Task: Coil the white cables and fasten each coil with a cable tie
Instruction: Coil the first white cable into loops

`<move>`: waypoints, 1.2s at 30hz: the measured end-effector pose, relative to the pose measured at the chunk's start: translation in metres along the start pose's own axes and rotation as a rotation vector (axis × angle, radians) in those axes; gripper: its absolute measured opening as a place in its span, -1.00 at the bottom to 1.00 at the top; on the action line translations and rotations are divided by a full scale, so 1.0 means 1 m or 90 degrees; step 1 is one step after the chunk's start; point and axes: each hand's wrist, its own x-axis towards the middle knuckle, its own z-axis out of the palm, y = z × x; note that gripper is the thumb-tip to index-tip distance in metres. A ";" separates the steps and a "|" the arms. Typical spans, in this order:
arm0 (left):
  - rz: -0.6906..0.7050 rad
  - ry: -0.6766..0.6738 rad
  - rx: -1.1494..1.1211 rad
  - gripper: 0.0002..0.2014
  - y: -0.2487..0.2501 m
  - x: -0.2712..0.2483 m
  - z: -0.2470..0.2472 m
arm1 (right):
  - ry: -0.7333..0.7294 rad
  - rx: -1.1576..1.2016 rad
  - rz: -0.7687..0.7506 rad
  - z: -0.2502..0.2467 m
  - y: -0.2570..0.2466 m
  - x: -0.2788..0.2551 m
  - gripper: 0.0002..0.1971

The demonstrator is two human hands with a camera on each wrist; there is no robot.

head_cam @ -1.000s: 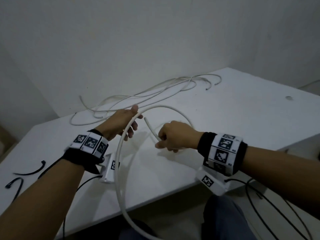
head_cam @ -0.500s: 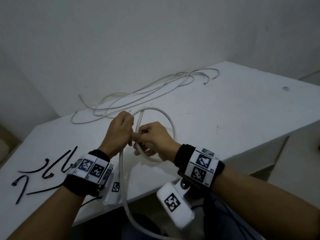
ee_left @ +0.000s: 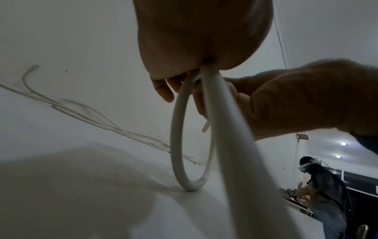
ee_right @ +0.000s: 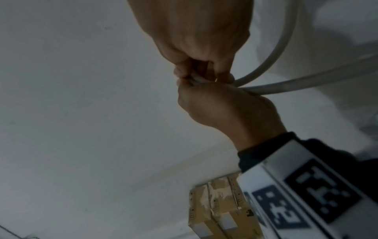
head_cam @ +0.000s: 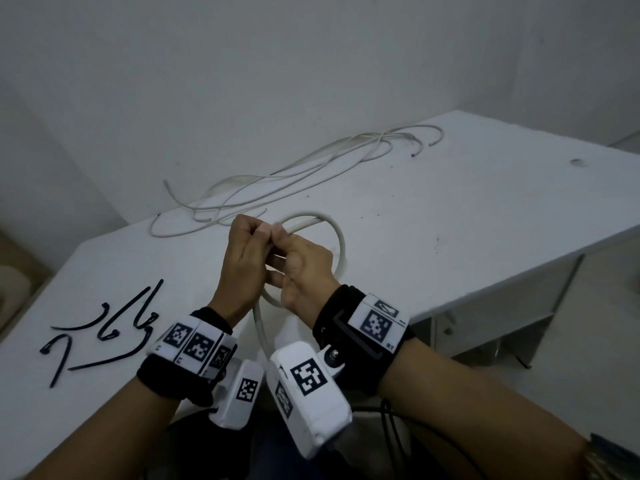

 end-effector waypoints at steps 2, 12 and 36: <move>0.011 -0.001 0.011 -0.85 -0.001 -0.003 -0.001 | 0.005 0.005 0.001 0.001 -0.002 -0.002 -0.83; -0.048 -0.031 0.177 -0.81 0.029 0.023 -0.030 | 0.037 -0.184 -0.139 0.003 0.012 0.000 -0.79; -0.282 -0.061 -0.149 -0.70 0.083 0.049 -0.025 | -0.054 -0.045 0.332 -0.054 0.066 -0.084 -0.22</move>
